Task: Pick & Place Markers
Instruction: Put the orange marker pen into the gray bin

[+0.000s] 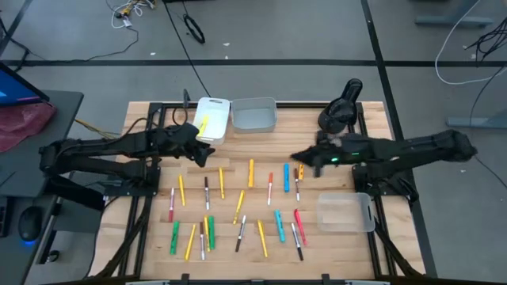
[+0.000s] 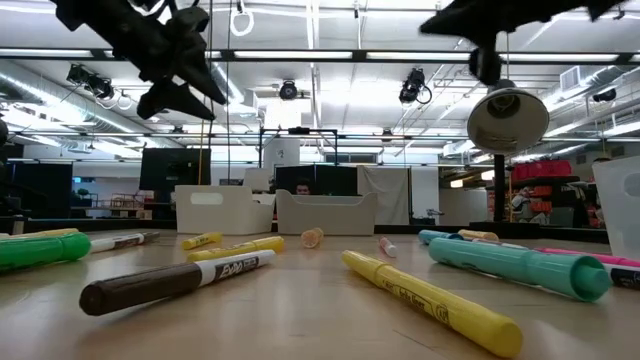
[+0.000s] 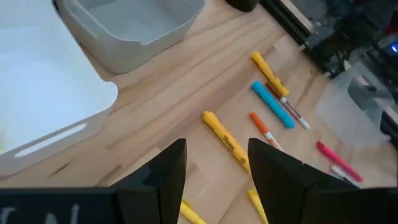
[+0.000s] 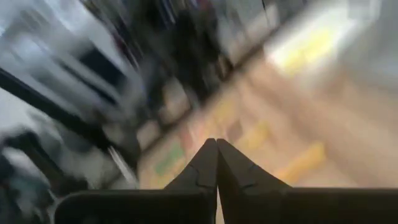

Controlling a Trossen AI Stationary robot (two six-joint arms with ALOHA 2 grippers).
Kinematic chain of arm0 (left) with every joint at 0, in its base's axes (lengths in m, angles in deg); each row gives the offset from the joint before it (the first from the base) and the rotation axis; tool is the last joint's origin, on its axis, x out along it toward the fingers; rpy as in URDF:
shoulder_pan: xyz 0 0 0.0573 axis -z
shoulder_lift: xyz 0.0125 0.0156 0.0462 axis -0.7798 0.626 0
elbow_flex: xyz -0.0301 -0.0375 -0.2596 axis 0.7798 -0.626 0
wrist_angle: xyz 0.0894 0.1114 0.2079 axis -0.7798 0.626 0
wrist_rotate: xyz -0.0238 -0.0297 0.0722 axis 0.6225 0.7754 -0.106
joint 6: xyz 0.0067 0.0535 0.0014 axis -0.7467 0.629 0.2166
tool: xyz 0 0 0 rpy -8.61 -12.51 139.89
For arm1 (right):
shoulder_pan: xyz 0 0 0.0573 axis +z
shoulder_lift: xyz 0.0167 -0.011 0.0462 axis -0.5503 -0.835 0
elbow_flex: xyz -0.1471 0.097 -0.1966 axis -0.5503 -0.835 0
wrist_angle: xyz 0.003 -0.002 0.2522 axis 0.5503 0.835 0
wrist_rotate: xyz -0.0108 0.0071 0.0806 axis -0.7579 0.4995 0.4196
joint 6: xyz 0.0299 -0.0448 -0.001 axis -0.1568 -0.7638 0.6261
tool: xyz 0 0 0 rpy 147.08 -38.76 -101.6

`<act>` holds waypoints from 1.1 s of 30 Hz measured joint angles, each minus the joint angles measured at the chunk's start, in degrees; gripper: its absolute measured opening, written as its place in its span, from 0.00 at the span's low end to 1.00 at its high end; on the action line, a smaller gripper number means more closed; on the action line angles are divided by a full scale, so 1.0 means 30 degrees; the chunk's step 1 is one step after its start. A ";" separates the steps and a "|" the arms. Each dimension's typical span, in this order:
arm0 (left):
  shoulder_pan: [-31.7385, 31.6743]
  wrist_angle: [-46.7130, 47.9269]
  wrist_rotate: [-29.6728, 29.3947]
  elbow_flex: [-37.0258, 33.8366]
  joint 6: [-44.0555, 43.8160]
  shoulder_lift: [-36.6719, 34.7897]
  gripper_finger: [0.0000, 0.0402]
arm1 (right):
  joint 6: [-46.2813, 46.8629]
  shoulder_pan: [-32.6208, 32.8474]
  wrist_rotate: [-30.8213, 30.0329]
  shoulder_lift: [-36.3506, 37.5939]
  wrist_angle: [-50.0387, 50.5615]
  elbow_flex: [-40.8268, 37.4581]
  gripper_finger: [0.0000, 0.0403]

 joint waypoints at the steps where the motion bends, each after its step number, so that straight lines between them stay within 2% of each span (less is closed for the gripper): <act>1: -0.0082 0.0029 0.0139 -0.0087 0.0436 -0.0111 0.44 | 0.0277 0.0003 0.0381 -0.1269 0.1033 0.0908 0.01; 4: -0.0162 -0.0031 0.0652 -0.0201 0.1278 -0.0233 0.44 | 0.0490 -0.0005 0.1712 -0.4635 0.3314 0.3179 0.03; 6: -0.0161 0.0021 0.1202 -0.0230 0.1861 -0.0216 0.44 | 0.1101 -0.0136 0.2831 -0.6696 0.3543 0.4310 0.07; 9: -0.0137 -0.0048 0.2271 -0.0225 0.2694 -0.0219 0.44 | 0.1945 -0.0466 0.4864 -0.9319 0.3544 0.5624 0.16; 13: -0.0132 -0.0001 0.3697 -0.0225 0.2998 -0.0219 0.44 | 0.2432 -0.0722 0.6243 -1.2358 0.4675 0.7486 0.32; 17: -0.0132 -0.0006 0.4891 -0.0225 0.3071 -0.0219 0.44 | 0.3894 -0.0722 0.5468 -1.4983 0.8877 1.0144 0.40; 22: -0.0136 -0.0006 0.5040 -0.0225 0.3133 -0.0219 0.44 | 0.5738 -0.0643 0.3757 -1.7449 1.3589 1.2682 0.39; 28: -0.0140 0.0114 0.5054 -0.0225 0.3508 -0.0219 0.44 | 0.7310 -0.0510 0.3192 -1.9453 1.3770 1.2777 0.36; 33: -0.0140 0.0103 0.5054 -0.0225 0.3515 -0.0211 0.44 | 0.7823 -0.0302 0.1940 -2.0453 1.3488 1.2777 0.33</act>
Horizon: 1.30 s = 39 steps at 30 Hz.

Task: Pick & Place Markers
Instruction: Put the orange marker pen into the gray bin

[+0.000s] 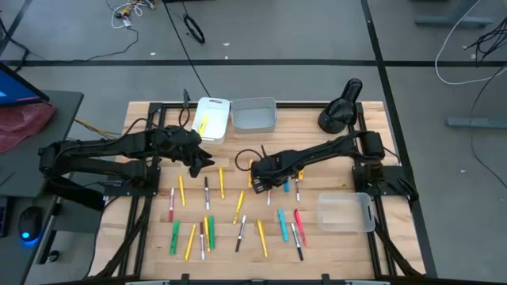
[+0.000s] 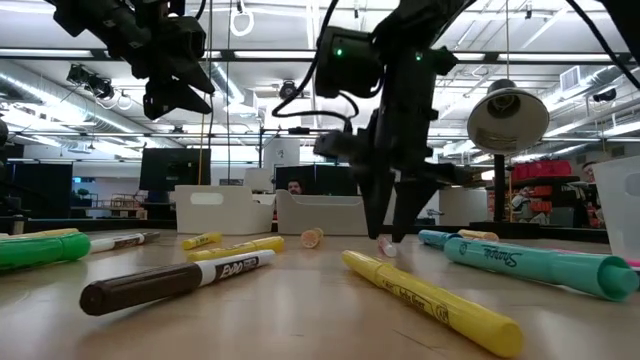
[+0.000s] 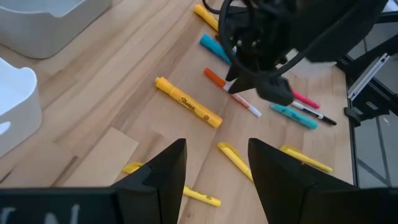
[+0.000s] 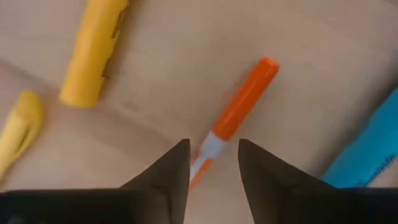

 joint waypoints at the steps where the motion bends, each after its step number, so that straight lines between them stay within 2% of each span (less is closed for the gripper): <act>1: 0.0000 0.0009 0.0000 0.0000 -0.0001 0.0000 0.44 | 0.0003 0.0053 -0.0123 -0.0154 -0.0041 0.0000 0.33; 5: 0.0000 0.0015 0.0000 0.0000 -0.0094 0.0000 0.44 | -0.0004 0.0209 -0.0569 -0.0575 -0.0015 0.0073 0.26; 12: 0.0000 0.0022 0.0000 0.0000 -0.0119 0.0000 0.44 | 0.0715 0.0225 -0.1058 -0.0874 -0.0228 -0.0134 0.06; 14: 0.0006 0.0015 0.0003 0.0000 -0.0222 0.0000 0.44 | 0.0949 0.0194 -0.1053 -0.0813 -0.0405 -0.0229 0.03; 21: 0.0000 0.0002 0.0000 0.0000 -0.0617 0.0000 0.44 | 0.1932 0.0173 -0.1751 0.0456 -0.0060 -0.0401 0.04; 26: 0.0006 -0.0130 -0.0002 0.0000 -0.0605 0.0000 0.44 | 0.1767 -0.0338 -0.2660 0.3023 -0.0087 -0.0313 0.04; 32: 0.0007 -0.0212 -0.0133 0.0000 -0.0613 0.0000 0.44 | -0.0054 -0.1850 -0.3120 0.5833 -0.0688 -0.0321 0.04; 39: 0.0000 -0.0277 -0.1246 0.0007 -0.1663 0.0000 0.44 | -0.3097 -0.4696 -0.3098 0.7036 -0.3437 -0.0032 0.04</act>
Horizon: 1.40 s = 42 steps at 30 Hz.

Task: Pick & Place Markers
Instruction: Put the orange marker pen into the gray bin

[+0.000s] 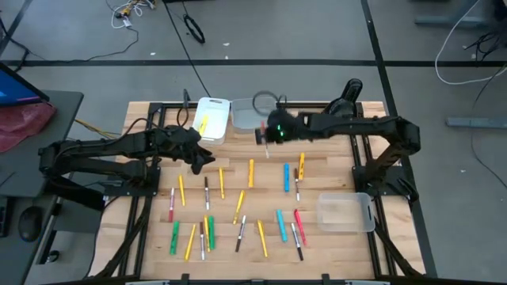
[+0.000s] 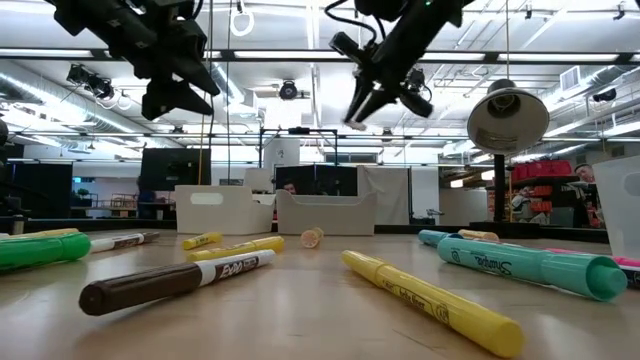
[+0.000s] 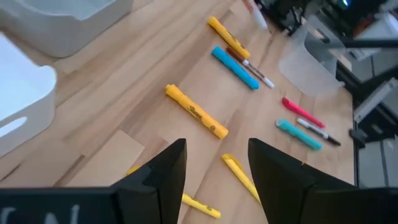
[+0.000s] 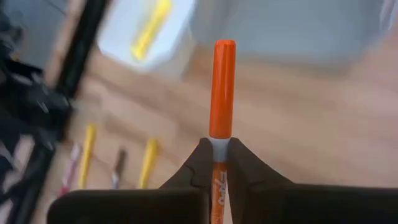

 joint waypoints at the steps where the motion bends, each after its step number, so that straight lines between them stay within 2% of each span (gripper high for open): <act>1: 0.0000 -0.0039 -0.0157 0.0000 -0.0178 0.0000 0.44 | -0.0591 -0.0395 0.0011 -0.0033 -0.0364 0.0279 0.04; 8: -0.0022 -0.0961 -0.1206 0.0000 -0.1955 0.0000 0.44 | -0.5117 -0.3323 -0.0668 -0.1257 -0.1735 0.2733 0.03; 12: -0.0022 -0.1670 -0.2276 0.0000 -0.2685 0.0000 0.44 | -0.6839 -0.5020 -0.0882 -0.2515 -0.3468 0.2976 0.03; 17: -0.0022 -0.1995 -0.3517 0.0000 -0.3566 0.0000 0.44 | -0.7816 -0.6247 -0.1000 -0.4576 -0.3938 0.2961 0.03; 28: -0.0022 -0.2091 -0.4000 0.0000 -0.4571 0.0000 0.44 | -0.8515 -0.6459 -0.0812 -0.7462 -0.3663 0.2959 0.04; 38: -0.0015 -0.2113 -0.4000 0.0000 -0.4981 0.0000 0.44 | -0.8528 -0.6447 -0.0171 -0.8134 -0.3274 0.2954 0.04; 42: -0.0015 -0.2120 -0.4000 0.0000 -0.4974 0.0000 0.44 | -0.8525 -0.6452 -0.0114 -0.8128 -0.3027 0.2954 0.08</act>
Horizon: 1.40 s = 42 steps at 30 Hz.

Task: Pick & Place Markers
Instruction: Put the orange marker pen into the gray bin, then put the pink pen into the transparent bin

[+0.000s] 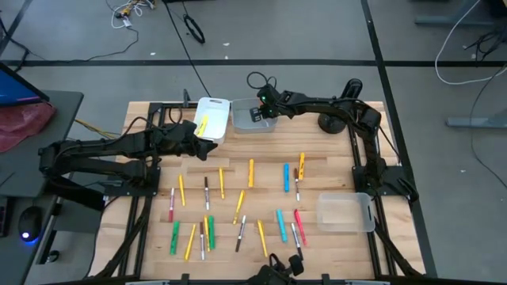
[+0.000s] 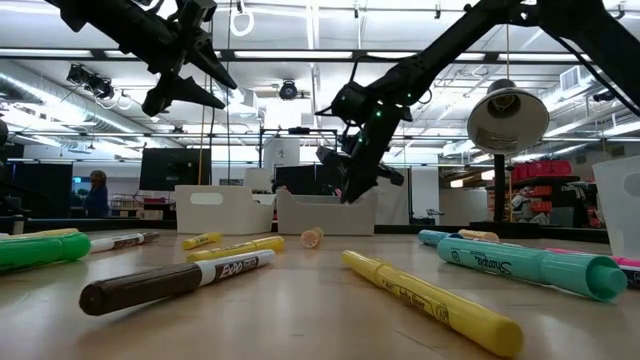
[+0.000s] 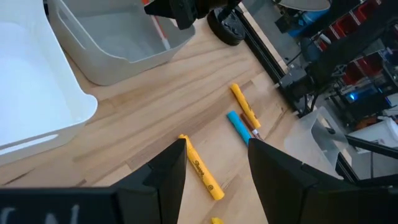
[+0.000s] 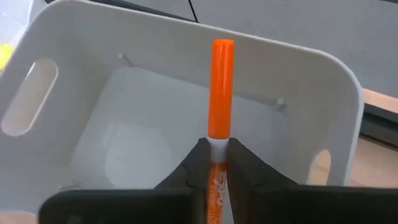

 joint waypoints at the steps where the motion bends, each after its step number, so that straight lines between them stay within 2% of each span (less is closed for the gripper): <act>1: 0.0000 0.0000 0.0000 0.0000 0.0000 0.0000 0.44 | 0.0049 -0.0016 0.0062 0.0006 0.0081 0.0000 0.10; 11: 0.0000 -0.0006 0.0004 0.0000 0.0161 0.0000 0.44 | 0.0533 -0.0022 0.0212 0.0581 0.1041 0.0000 0.35; 15: 0.0000 -0.0007 0.0143 0.0000 0.0858 0.0000 0.44 | 0.0406 0.0033 0.0156 0.1883 0.1746 0.0000 0.37; 20: 0.0000 -0.0015 0.0197 0.0000 0.1783 0.0000 0.44 | -0.0876 0.0986 0.0092 0.4433 0.2579 0.0000 0.33; 26: 0.0000 -0.0015 0.0204 0.0000 0.3243 0.0000 0.44 | -0.2730 0.4288 -0.0168 0.7289 0.4756 0.0007 0.25; 30: 0.0000 0.0015 0.0220 0.0007 0.3717 0.0007 0.44 | -0.2472 0.7284 -0.0181 0.8430 0.7450 0.0007 0.19; 34: 0.0000 0.0066 0.0218 0.0007 0.3752 0.0007 0.44 | 0.0308 0.9847 0.0935 0.8833 0.9199 0.0007 0.15; 37: 0.0000 0.0170 0.0448 0.0007 0.3822 0.0007 0.44 | 0.2651 1.1338 0.2341 0.8709 1.0558 0.0007 0.15; 42: 0.0000 0.0185 0.2577 0.0007 0.5399 0.0007 0.44 | 0.5740 1.3596 0.4691 0.8103 1.2724 0.0007 0.27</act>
